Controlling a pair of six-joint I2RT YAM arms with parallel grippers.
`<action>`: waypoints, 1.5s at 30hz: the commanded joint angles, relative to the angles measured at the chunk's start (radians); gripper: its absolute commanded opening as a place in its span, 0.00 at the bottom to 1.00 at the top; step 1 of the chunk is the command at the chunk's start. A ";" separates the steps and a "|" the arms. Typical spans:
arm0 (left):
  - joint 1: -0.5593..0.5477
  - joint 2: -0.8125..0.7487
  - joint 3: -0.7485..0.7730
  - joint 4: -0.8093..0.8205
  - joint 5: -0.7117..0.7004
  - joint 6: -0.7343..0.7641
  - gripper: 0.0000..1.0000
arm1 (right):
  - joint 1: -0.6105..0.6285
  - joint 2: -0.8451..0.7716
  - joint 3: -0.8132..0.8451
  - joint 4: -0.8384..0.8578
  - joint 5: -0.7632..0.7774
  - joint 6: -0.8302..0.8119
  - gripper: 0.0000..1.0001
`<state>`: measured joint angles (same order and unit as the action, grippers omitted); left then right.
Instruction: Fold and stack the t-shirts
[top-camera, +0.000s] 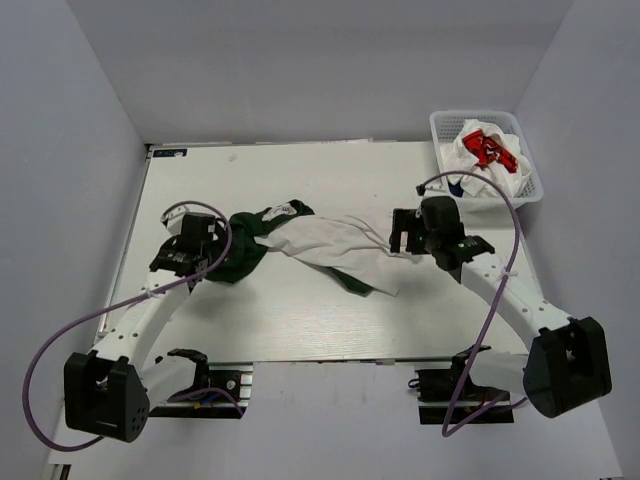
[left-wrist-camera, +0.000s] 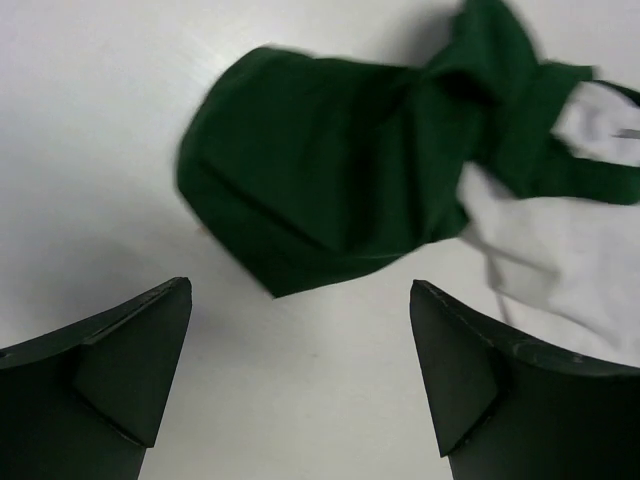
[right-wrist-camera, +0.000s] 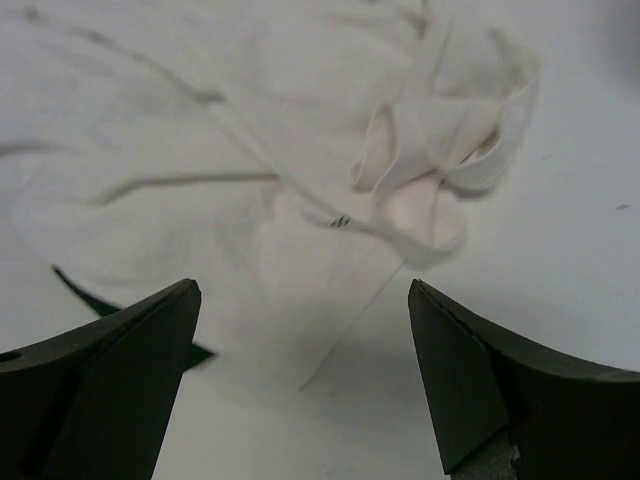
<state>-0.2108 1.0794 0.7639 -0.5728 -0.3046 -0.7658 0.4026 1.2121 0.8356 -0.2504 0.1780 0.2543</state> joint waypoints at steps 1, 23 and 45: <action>0.007 -0.027 -0.060 -0.085 -0.096 -0.165 1.00 | 0.025 -0.051 -0.064 0.057 -0.204 0.042 0.90; 0.007 0.216 -0.130 0.151 -0.119 -0.125 1.00 | 0.209 0.128 -0.150 0.002 -0.066 -0.052 0.90; -0.012 0.123 0.046 0.257 0.027 0.078 0.00 | 0.226 -0.004 0.061 -0.158 0.043 0.063 0.00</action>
<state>-0.2165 1.3911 0.7269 -0.3382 -0.3046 -0.7475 0.6296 1.3273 0.7994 -0.3904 0.1818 0.2886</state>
